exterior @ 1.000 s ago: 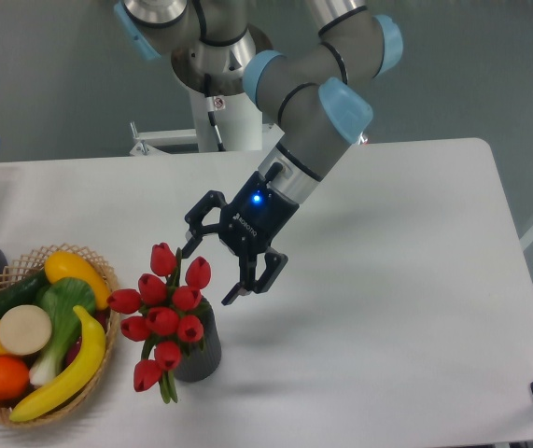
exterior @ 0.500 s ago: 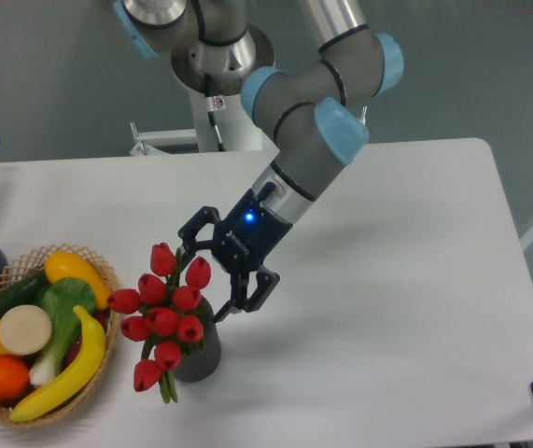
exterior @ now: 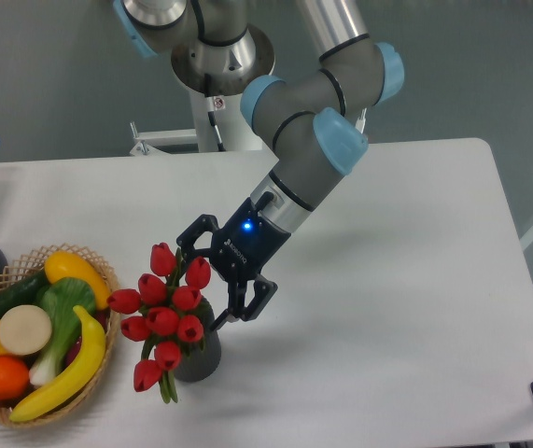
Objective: Pick up the flowers from the vase
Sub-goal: 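Lower the gripper around the tulip stems just above the vase rim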
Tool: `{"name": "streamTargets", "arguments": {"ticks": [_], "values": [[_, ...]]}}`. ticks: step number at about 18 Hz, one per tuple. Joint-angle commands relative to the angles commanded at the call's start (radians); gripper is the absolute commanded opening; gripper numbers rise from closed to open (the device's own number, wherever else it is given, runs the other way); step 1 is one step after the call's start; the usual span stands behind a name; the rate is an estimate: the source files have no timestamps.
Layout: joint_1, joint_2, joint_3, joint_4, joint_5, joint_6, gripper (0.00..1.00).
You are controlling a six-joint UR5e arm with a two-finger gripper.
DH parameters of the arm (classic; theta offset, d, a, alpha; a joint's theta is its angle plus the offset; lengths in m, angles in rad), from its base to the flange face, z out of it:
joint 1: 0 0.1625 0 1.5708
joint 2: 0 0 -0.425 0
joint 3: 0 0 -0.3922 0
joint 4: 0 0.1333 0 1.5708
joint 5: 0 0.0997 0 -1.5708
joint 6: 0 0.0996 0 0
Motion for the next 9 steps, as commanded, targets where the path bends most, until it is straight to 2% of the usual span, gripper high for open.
{"name": "streamTargets", "arguments": {"ticks": [9], "values": [[-0.029,-0.018,0.018,0.000,0.002,-0.005,1.00]]}}
